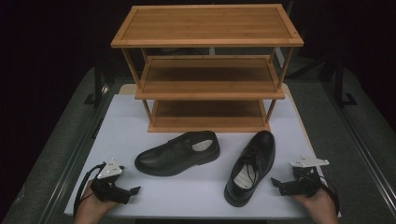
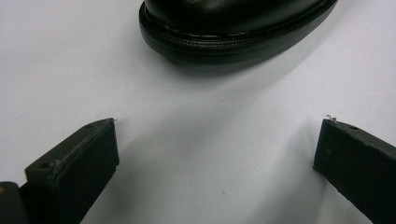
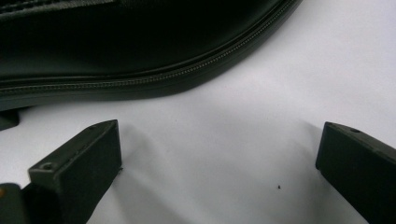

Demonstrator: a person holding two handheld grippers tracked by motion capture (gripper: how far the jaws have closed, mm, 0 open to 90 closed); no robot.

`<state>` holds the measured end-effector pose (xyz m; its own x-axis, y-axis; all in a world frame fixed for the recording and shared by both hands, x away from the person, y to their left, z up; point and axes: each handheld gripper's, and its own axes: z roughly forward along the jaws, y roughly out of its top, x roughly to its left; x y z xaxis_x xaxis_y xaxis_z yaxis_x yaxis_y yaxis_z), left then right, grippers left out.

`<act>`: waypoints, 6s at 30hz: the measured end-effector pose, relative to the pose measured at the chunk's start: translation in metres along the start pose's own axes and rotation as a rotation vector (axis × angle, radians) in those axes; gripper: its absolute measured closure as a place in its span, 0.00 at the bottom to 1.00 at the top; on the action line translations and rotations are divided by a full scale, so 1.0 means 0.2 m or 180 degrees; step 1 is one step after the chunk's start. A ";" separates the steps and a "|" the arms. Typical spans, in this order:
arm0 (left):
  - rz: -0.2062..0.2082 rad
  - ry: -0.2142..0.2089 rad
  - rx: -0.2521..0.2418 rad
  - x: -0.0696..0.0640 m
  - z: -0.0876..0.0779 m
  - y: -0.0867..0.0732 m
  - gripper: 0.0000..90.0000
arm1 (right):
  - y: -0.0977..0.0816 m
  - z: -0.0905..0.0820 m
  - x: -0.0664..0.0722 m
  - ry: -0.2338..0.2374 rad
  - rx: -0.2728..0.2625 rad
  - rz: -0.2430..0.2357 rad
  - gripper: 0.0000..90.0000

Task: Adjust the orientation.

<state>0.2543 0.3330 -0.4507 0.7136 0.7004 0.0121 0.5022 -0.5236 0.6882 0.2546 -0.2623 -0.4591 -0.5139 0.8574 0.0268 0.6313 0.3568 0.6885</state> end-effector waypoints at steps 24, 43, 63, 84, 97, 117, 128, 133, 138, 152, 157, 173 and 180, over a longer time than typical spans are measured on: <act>-0.0029 0.0041 -0.0159 0.00 -0.06 -0.02 0.39 | 0.00 0.00 0.00 0.0001 -0.0007 0.0004 0.00; -0.0226 -0.0375 -0.0317 -0.06 -0.10 0.11 1.00 | 0.00 0.00 0.00 0.0004 -0.0004 0.0007 0.00; -0.0146 -0.0331 -0.0229 -0.01 0.02 0.21 1.00 | 0.00 0.00 0.00 0.0004 -0.0005 0.0006 0.00; -0.0164 -0.0005 -0.0235 0.16 0.12 0.37 1.00 | 0.00 0.00 0.00 0.0006 -0.0004 0.0004 0.00; -0.0238 0.0149 -0.0314 0.25 0.19 0.45 1.00 | 0.00 0.00 0.00 0.0005 -0.0010 -0.0001 0.00; -0.0223 -0.0138 -0.0398 0.14 0.12 0.62 0.95 | 0.00 0.00 0.00 0.0006 -0.0017 0.0001 0.00; 0.0154 -0.0726 -0.0542 -0.18 0.10 0.85 0.76 | 0.00 0.00 0.00 0.0005 -0.0015 0.0001 0.00; 0.0251 -0.0887 -0.0554 -0.26 0.14 0.92 0.74 | 0.00 0.00 0.00 0.0009 -0.0017 0.0002 0.00; 0.0388 -0.1079 -0.0529 -0.36 0.23 1.01 0.73 | 0.00 0.00 0.00 0.0005 -0.0017 0.0000 0.00; 0.0474 -0.1227 -0.0348 -0.48 0.41 1.03 0.80 | 0.00 0.00 0.00 0.0011 -0.0020 0.0002 0.00; 0.0416 -0.1247 -0.0323 -0.48 0.41 1.03 0.84 | 0.00 0.00 0.00 0.0009 -0.0020 0.0006 0.00; 0.0486 -0.1383 -0.0324 -0.52 0.29 0.91 0.93 | 0.00 0.00 0.00 0.0008 -0.0021 -0.0001 0.00; 0.0515 -0.1414 -0.0328 -0.53 0.21 0.83 0.93 | 0.00 0.00 0.00 0.0007 -0.0019 -0.0001 0.00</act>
<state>0.2819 0.1516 -0.3680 0.9294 0.3274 -0.1706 0.3326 -0.5422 0.7716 0.2548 -0.2630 -0.4596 -0.5152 0.8566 0.0282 0.6277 0.3547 0.6929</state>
